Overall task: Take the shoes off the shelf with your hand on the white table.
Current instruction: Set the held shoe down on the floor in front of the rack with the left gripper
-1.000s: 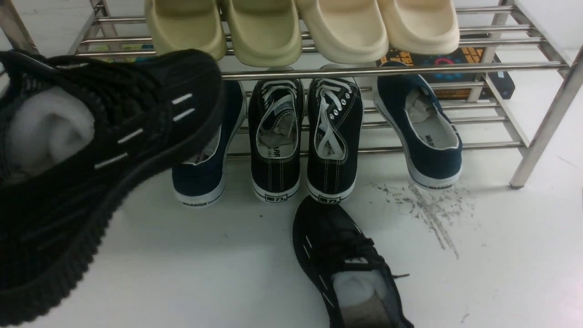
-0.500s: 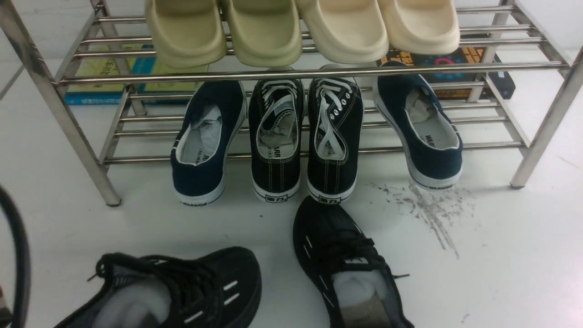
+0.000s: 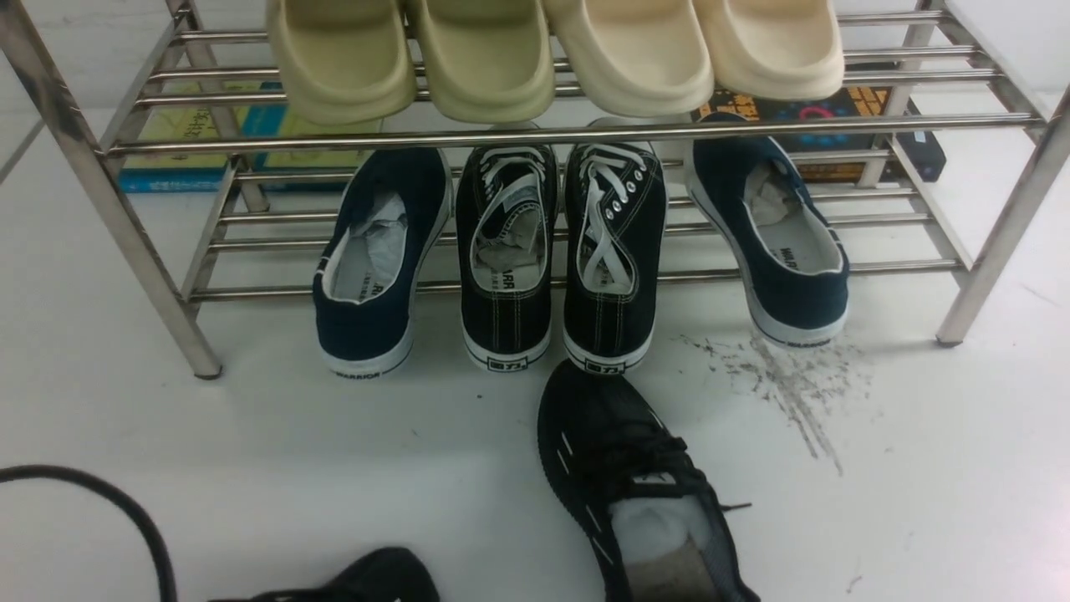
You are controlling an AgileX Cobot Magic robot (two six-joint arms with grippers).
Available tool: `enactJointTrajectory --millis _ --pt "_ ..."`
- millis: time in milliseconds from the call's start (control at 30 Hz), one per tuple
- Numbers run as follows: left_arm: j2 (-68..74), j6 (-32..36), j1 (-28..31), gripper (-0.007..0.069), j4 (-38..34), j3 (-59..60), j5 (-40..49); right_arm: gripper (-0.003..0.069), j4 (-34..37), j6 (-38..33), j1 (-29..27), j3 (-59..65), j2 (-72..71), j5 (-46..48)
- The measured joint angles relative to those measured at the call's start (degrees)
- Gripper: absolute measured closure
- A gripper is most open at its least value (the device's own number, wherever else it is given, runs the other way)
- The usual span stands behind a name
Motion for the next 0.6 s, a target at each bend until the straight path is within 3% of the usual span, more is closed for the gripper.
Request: enactJointTrajectory --millis 267,467,567,600 --pt "13.6 13.6 0.0 0.0572 -4.9 0.5 -14.0 0.054 -0.2 0.0 0.0 0.0 0.0 -0.1" --pt "25.3 22.3 0.0 0.0547 -9.6 0.5 -16.5 0.0536 -0.2 0.0 0.0 0.0 0.0 -0.1" --pt "31.7 29.1 0.0 0.0521 -14.5 0.5 -17.6 0.0532 -0.2 0.1 0.0 0.0 0.0 -0.2" --pt "35.0 34.1 0.0 0.0503 -18.1 0.5 -18.2 0.053 -0.2 0.3 0.0 0.0 0.0 -0.2"
